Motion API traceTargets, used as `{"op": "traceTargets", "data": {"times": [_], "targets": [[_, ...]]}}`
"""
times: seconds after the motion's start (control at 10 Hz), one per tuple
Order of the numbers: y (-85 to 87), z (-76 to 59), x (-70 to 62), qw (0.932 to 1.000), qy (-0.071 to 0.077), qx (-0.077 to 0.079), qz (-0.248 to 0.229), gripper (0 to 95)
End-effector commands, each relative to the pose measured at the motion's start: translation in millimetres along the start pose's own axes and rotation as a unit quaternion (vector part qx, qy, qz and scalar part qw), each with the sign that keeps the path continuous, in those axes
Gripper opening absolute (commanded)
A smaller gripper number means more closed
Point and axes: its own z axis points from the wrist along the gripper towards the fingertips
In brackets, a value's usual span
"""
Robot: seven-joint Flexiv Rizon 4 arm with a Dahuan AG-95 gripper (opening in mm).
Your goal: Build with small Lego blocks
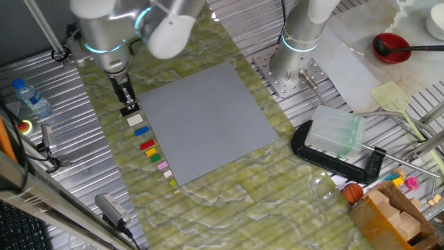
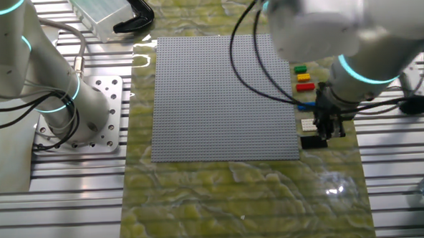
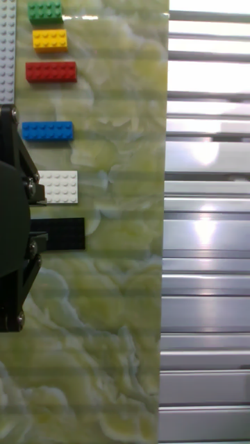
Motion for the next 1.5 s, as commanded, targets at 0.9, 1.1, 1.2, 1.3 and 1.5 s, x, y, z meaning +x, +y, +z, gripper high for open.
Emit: {"op": "traceTargets", "data": {"times": [0.9, 1.1, 1.2, 1.3, 1.5], "targets": [[-5.3, 13.7, 2.9, 1.0, -0.008, -0.002, -0.005, 19.0], [-5.3, 13.7, 2.9, 0.9998, -0.004, -0.013, -0.013, 38.0], [-5.3, 13.7, 2.9, 0.9998, -0.004, -0.013, -0.011, 38.0], [-5.3, 13.7, 2.9, 0.9999, -0.005, -0.013, -0.009, 38.0], [-4.2, 12.2, 3.8, 1.0, -0.001, -0.009, 0.0, 38.0]]}}
